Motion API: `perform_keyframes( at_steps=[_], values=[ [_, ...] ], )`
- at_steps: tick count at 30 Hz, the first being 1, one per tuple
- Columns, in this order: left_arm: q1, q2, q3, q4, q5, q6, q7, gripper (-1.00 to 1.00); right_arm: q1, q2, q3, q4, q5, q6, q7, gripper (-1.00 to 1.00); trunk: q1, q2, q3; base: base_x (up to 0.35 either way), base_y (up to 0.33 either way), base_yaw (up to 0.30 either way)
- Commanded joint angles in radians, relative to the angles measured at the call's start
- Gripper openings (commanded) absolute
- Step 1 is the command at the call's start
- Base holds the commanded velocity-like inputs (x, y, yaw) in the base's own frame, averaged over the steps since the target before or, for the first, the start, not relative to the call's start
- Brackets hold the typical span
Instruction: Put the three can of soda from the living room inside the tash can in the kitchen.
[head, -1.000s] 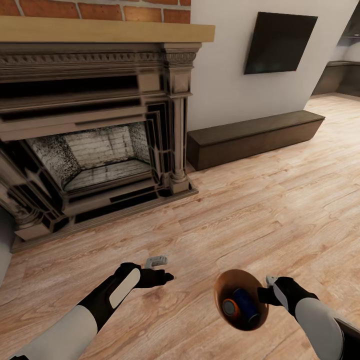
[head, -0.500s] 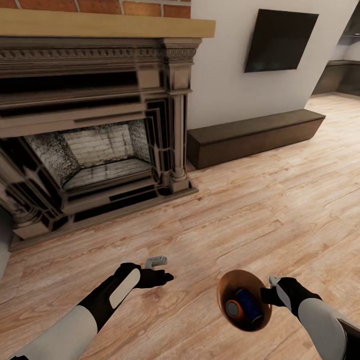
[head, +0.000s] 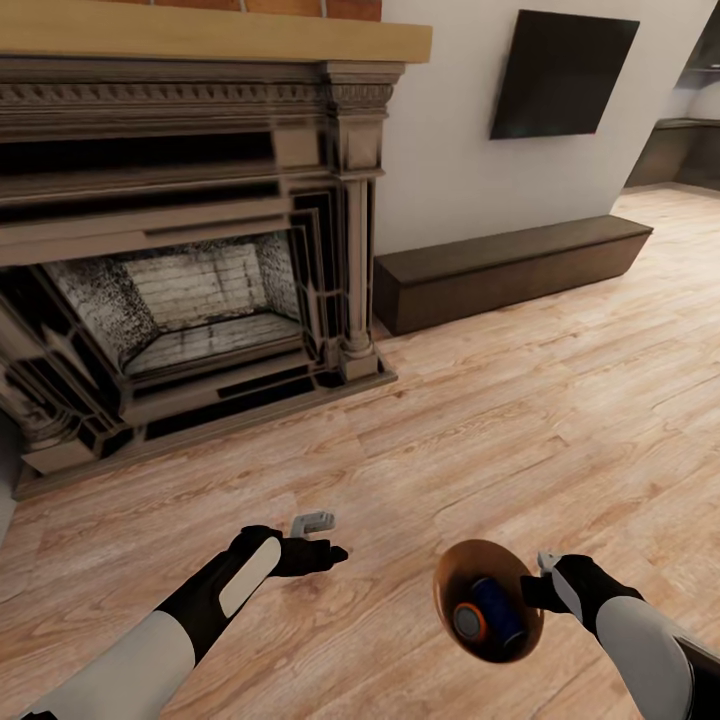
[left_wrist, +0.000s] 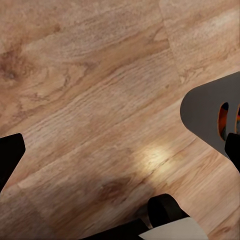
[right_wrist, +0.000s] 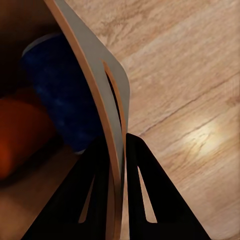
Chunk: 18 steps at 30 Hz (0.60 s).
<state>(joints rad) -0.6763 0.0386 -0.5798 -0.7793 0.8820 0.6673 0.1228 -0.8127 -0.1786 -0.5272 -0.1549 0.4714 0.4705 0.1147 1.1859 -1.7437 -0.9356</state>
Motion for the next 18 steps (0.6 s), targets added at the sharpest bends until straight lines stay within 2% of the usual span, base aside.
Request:
perform_keyframes(
  at_steps=[1,18],
  values=[
    [0.0,0.0,0.0,0.0,0.0,0.0,0.0,1.0,0.0,0.0,-0.004,0.0,-0.008,0.0,0.006,-1.0,0.004,-0.007,-0.003,0.0,0.0,0.0],
    [0.001,0.0,-0.001,0.0,0.0,-0.001,0.0,1.0,0.0,0.001,-0.004,0.0,-0.008,0.0,0.006,-1.0,0.069,-0.126,-0.056,0.0,0.0,0.0]
  ],
)
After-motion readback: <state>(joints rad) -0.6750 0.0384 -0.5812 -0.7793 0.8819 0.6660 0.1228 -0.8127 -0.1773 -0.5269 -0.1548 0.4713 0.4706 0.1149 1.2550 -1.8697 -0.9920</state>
